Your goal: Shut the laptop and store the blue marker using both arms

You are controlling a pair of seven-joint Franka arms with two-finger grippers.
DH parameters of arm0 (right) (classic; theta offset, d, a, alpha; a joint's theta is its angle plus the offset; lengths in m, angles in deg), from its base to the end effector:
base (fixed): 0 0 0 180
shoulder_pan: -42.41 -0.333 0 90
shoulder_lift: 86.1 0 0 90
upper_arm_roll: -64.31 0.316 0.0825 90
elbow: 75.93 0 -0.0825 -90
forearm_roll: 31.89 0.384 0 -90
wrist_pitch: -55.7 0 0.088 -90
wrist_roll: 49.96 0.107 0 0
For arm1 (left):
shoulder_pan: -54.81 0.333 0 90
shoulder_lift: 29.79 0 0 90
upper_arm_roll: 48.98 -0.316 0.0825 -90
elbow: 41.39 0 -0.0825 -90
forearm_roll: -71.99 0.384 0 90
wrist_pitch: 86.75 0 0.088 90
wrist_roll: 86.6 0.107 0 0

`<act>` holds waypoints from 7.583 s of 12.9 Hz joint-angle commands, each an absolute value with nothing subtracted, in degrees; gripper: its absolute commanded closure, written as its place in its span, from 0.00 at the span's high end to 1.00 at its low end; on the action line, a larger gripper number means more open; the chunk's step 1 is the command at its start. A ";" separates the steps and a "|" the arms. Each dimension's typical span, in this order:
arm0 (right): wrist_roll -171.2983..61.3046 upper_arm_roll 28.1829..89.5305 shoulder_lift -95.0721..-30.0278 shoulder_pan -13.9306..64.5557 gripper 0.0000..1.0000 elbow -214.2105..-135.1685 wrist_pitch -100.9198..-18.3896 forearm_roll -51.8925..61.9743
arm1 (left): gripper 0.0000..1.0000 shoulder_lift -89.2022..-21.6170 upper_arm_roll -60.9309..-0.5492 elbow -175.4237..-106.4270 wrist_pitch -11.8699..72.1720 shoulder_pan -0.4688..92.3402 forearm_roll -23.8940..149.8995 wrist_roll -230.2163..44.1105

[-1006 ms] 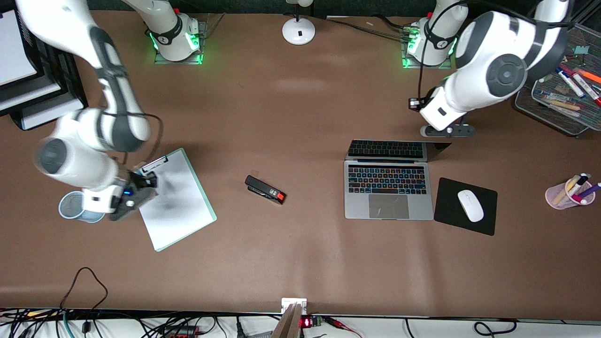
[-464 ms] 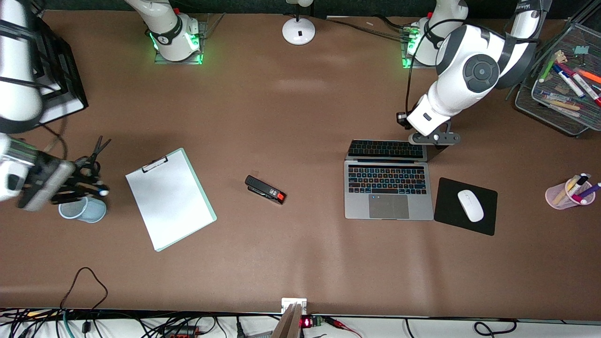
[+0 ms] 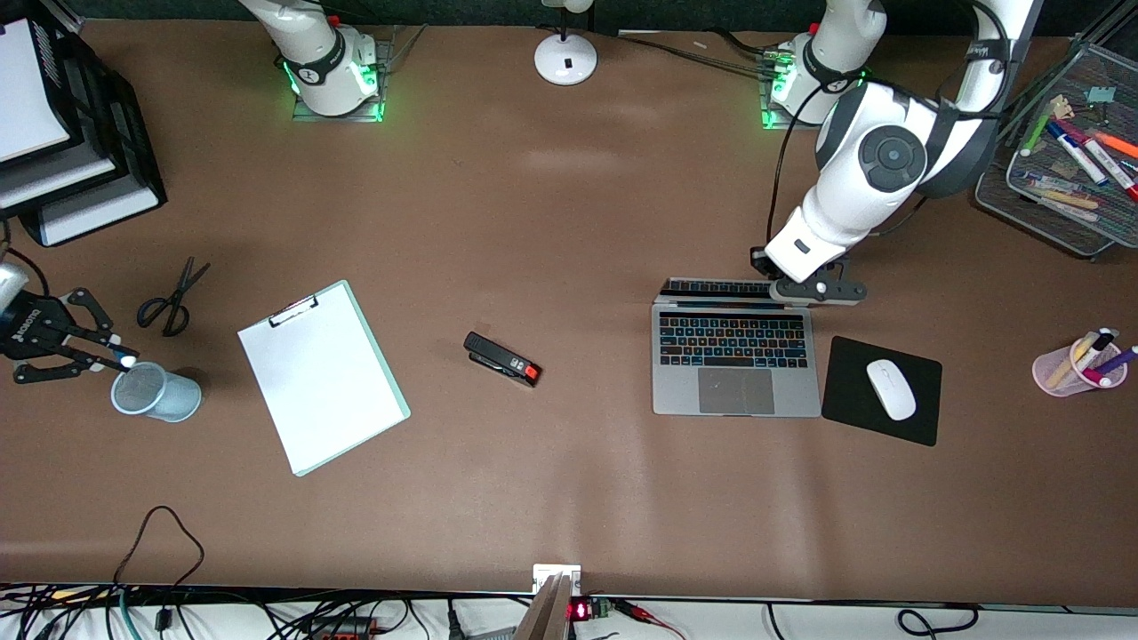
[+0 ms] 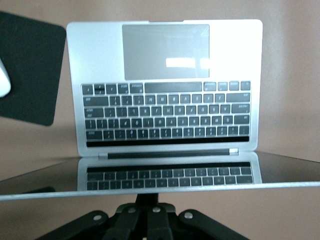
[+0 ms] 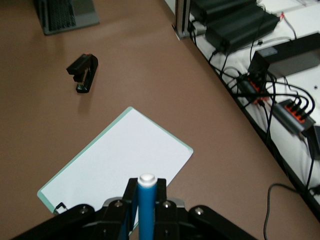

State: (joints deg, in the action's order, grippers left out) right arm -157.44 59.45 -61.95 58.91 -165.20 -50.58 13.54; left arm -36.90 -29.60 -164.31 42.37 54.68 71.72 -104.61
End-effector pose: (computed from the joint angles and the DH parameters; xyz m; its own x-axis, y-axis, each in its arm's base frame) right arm 0.6493 -0.1859 0.4138 0.2513 0.7097 0.6582 0.9411 -0.3381 0.0053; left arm 0.5231 -0.1834 0.3480 0.9995 -0.0214 -0.0224 -0.0205 -0.9990 0.0397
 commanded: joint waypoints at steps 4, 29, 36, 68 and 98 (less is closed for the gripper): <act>-174.05 60.26 -48.33 65.78 0.00 -155.04 -41.87 25.32 | 0.00 -47.62 -29.29 -152.15 42.63 55.25 73.49 -104.44; -122.96 59.74 -62.09 59.83 1.00 -157.75 -39.66 -3.84 | 0.00 -71.79 -30.17 -133.23 48.24 54.99 81.22 -104.44; -94.75 59.74 -72.73 50.69 1.00 -162.32 -35.18 -15.70 | 0.00 -76.98 -30.61 -132.27 53.96 54.55 83.77 -104.97; -50.14 61.58 -92.52 39.07 1.00 -171.82 -33.94 -32.95 | 1.00 -40.79 -30.52 -125.49 4.92 59.82 78.24 -94.18; -51.11 60.00 -89.53 39.07 1.00 -166.02 -30.87 -29.96 | 1.00 -28.38 -50.91 -137.98 8.96 50.50 73.31 -82.30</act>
State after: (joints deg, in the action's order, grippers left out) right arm -50.27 59.89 -89.10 38.64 -166.69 -32.08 -30.50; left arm -26.62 -50.49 -141.11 10.59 50.55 73.53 -83.82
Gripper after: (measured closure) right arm 0.000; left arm 0.000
